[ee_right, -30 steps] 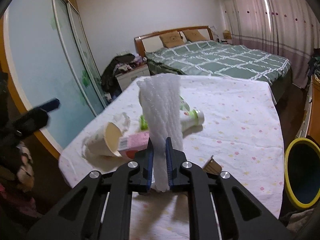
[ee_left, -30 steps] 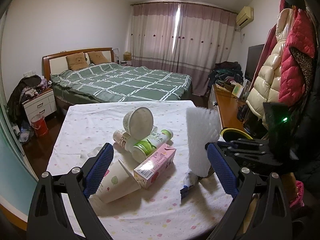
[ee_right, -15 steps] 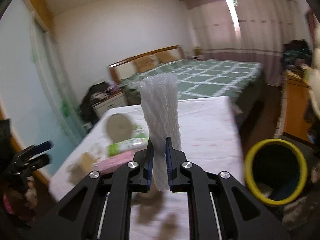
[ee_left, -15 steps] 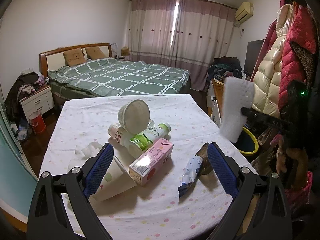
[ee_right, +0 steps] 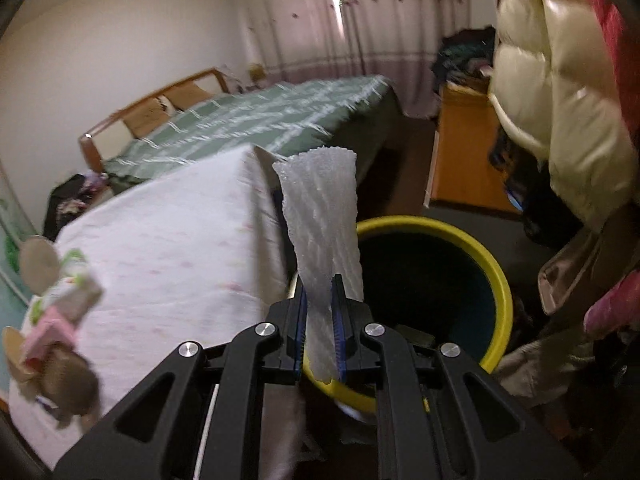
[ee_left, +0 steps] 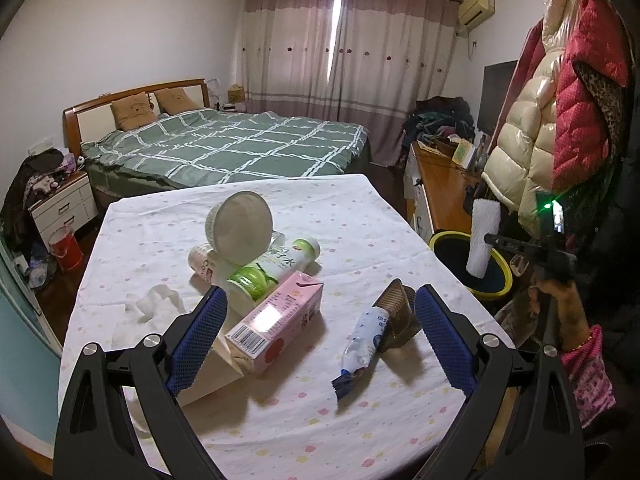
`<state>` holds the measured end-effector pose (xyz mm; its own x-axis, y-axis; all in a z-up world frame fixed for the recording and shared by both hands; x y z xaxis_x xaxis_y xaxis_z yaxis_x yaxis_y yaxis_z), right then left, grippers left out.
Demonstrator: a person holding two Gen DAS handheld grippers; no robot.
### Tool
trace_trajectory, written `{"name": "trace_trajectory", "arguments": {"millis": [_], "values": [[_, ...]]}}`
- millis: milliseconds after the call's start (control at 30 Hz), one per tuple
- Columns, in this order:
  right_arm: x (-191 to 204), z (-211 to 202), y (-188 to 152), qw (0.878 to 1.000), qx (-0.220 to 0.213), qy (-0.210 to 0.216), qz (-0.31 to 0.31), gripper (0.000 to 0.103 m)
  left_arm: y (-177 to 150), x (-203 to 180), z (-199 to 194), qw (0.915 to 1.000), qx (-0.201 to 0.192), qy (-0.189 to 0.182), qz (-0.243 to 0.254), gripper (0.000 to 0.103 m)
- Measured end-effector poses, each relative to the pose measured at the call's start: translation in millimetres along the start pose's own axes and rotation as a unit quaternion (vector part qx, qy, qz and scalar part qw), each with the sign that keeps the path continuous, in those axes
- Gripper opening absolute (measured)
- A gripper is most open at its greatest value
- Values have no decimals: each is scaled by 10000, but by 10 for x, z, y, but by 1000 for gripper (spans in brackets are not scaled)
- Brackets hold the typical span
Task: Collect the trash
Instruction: 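Carry the foam net over the bin and open the right tool, then grasp the white paper cup with the green leaf print with the left tool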
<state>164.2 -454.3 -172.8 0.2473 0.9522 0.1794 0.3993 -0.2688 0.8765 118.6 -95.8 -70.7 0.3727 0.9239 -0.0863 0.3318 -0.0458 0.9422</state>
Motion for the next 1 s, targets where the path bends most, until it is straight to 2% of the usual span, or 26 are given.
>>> {"name": "trace_trajectory", "arguments": {"millis": [233,300,367,433,467,800,1000], "values": [[-245,317,-159,9992,212,-322,62,13,2,-76,107,9999,99,-69,48,93],[-290,347,-191,9990,244,-367,67,17,-2,-89,146,9999,133,-90,63,93],[-315,376,-201,9987,274,-421,69,34,-11,-93,169,9998,160,-100,62,93],[-321,371,-194,9986,240,-468,34,47,-19,-96,193,9998,183,-103,54,93],[-323,364,-186,9986,212,-488,11,50,-21,-94,203,9998,193,-102,48,93],[-210,87,-141,9989,38,-443,172,53,-59,2,209,9998,215,19,44,93],[-80,-98,-178,9992,-47,-254,310,55,-44,308,-33,9990,93,415,136,93]]}}
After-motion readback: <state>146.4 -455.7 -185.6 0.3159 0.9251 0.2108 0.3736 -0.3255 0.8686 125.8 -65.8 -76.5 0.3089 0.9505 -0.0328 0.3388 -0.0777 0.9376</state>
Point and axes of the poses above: each gripper's, at about its wrist camera, not at the fingertips, and z roughly the way its jaws point, x to its left, y to its top, the point moved 5 cm from there along z, roughly the way its jaws point, and after that the axes turned 15 degrees about -x, right-handed, at the moved point
